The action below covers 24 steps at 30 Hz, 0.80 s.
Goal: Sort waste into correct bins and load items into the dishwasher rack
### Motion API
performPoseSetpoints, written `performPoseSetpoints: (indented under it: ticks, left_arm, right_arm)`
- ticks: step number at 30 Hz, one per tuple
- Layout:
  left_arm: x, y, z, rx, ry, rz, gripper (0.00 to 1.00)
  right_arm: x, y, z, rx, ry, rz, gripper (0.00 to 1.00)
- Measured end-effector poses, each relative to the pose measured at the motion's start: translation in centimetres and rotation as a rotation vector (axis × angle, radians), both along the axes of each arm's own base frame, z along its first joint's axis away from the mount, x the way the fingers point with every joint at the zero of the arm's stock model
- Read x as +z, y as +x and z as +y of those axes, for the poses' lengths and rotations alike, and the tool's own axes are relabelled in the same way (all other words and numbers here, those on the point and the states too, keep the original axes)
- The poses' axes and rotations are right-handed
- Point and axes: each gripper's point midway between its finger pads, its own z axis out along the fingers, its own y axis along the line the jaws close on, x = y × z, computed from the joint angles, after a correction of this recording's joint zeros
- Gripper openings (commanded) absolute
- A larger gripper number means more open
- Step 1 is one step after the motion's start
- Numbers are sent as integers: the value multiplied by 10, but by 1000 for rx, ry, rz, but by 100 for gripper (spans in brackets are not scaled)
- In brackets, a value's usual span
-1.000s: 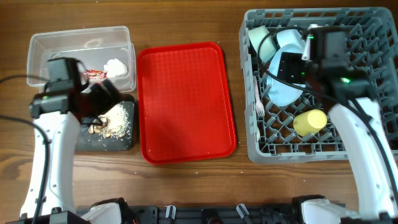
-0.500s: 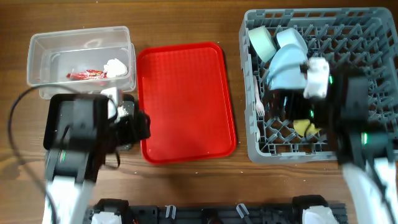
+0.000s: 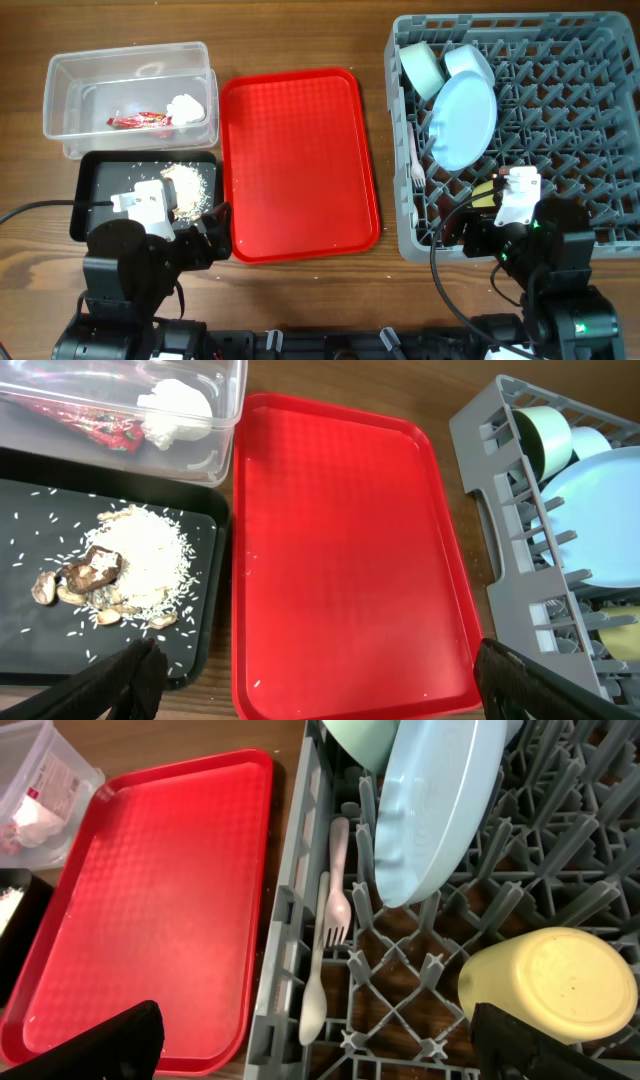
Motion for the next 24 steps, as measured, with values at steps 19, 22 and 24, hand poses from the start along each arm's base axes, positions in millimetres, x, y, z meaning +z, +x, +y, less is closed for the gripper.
performPoseSetpoints:
  ticks: [19, 22, 24]
  left_arm:
    - [-2, 0, 0, 0, 1, 6, 100]
    - [-2, 0, 0, 0, 1, 6, 100]
    - [-2, -1, 0, 0, 1, 7, 100]
  right_arm:
    - [60, 9, -3, 17, -78, -861, 100]
    - [37, 17, -7, -15, -81, -906, 100]
    - [7, 23, -8, -20, -89, -832, 100]
